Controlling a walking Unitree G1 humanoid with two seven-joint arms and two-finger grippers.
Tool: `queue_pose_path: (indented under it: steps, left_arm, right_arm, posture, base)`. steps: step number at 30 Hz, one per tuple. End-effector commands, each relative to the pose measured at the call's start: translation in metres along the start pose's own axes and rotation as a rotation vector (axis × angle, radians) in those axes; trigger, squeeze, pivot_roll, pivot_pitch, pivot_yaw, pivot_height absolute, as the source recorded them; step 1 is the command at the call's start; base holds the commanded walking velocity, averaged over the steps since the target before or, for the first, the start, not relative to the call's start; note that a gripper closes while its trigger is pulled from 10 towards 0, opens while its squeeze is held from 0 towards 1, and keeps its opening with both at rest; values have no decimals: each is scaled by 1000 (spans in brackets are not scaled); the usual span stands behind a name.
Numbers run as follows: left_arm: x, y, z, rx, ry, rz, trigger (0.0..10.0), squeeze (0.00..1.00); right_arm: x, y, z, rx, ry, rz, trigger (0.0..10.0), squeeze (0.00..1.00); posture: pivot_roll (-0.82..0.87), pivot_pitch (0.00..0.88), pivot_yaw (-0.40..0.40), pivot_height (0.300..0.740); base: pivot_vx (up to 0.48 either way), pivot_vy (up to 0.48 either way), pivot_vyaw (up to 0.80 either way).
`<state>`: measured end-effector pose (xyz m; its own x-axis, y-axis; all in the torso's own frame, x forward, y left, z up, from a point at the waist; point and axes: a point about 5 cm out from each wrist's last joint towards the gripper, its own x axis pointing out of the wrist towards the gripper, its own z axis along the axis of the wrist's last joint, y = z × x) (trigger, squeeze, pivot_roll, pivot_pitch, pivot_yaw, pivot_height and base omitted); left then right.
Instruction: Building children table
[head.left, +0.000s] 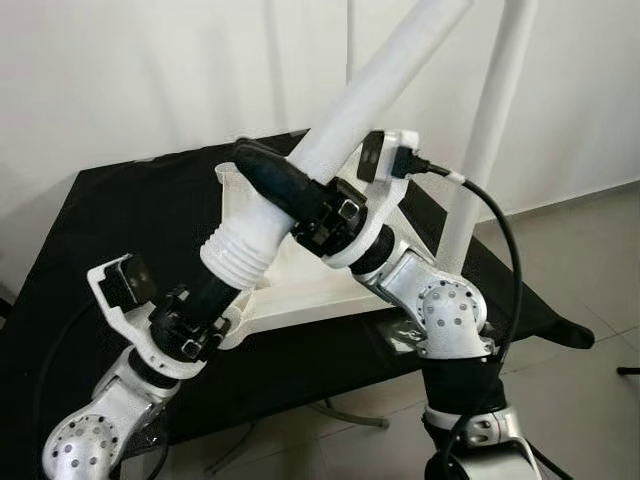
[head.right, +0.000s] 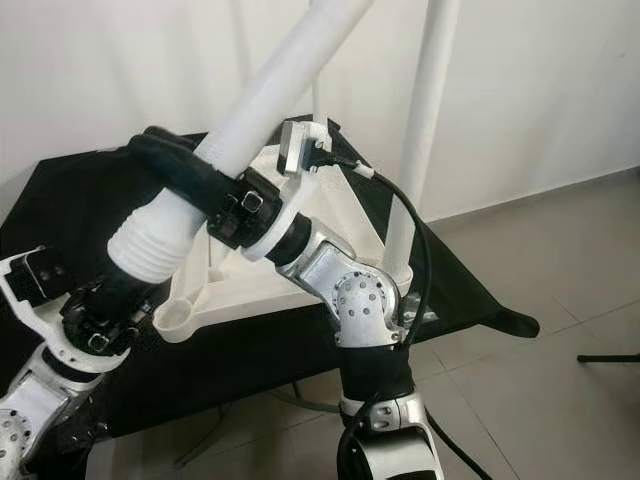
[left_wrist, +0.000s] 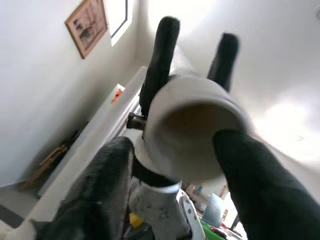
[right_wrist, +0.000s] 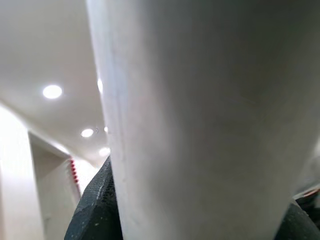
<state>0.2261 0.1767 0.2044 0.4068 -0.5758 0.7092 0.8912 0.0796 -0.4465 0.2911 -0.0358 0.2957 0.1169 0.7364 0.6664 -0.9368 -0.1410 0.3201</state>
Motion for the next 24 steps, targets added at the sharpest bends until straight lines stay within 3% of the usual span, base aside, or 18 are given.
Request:
queue_pose_path:
  steps: [1,7,19,21,22,24]
  left_arm:
    - [-7,-1,6,14,-7,-5,10000,1000]
    - [-25,-3,21,74,-9,50,10000,1000]
    - [-41,-3,32,122,-23,116,10000,1000]
    - [-58,14,52,237,-60,315,10000,1000]
    - [-58,14,52,237,-60,315,10000,1000]
    - [-72,36,71,342,-108,555,10000,1000]
  right_arm:
    - [2,-1,7,-33,-22,-12,0,0]
    - [-3,-10,19,-89,-55,-90,0,0]
    - [-7,-18,25,-128,-72,-170,0,0]
    - [-10,-29,20,-221,-6,-274,0,0]
    - [-10,-29,20,-221,-6,-274,0,0]
    - [-14,-35,11,-297,71,-329,0,0]
  posture:
    - [-81,0,28,740]
    - [-75,0,33,740]
    - [-72,0,33,740]
    - [-75,0,36,740]
    - [-75,0,36,740]
    - [-73,0,35,740]
  base:
    - [0,0,0]
    - [0,0,0]
    - [0,0,0]
    - [0,0,0]
    - [0,0,0]
    - [0,0,0]
